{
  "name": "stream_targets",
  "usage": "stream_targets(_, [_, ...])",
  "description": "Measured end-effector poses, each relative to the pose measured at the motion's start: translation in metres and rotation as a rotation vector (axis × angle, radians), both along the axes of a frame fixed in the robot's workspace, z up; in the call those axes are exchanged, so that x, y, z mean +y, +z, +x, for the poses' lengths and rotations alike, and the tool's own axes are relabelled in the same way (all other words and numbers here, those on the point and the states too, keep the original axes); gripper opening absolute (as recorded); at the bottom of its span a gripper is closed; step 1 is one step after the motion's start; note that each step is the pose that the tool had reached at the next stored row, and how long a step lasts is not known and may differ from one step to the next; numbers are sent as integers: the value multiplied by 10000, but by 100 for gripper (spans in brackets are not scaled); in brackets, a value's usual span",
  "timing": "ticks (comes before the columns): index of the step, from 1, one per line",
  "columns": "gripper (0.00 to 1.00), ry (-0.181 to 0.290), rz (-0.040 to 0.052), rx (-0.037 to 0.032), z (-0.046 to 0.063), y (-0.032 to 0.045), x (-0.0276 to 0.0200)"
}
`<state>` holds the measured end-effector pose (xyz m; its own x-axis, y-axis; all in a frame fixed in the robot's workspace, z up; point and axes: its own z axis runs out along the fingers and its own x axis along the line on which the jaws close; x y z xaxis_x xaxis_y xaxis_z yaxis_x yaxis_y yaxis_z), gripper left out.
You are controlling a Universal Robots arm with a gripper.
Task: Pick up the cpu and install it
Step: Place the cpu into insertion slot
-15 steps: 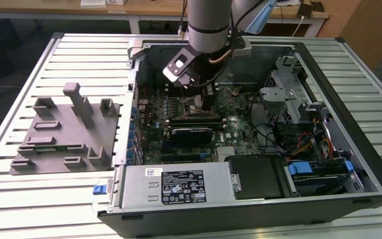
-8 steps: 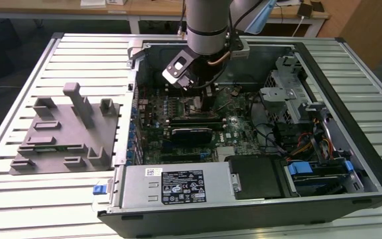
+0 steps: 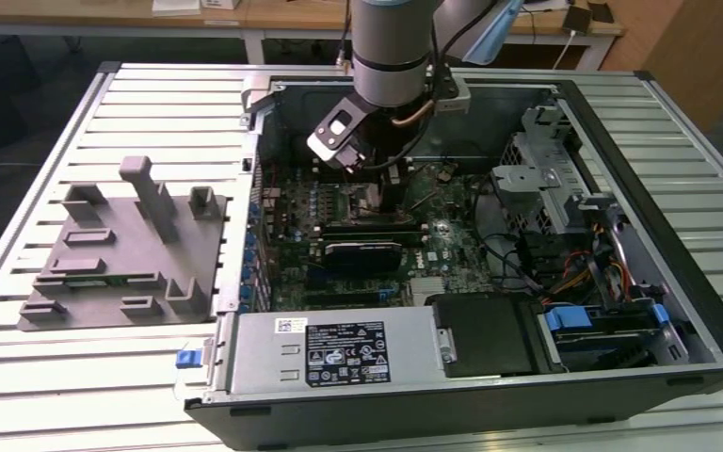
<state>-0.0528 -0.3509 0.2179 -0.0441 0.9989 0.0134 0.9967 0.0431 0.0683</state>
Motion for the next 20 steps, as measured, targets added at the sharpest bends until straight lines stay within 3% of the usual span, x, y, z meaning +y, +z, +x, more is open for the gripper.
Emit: stream_targets(20, [54, -119, 0, 5, -59, -126, 107])
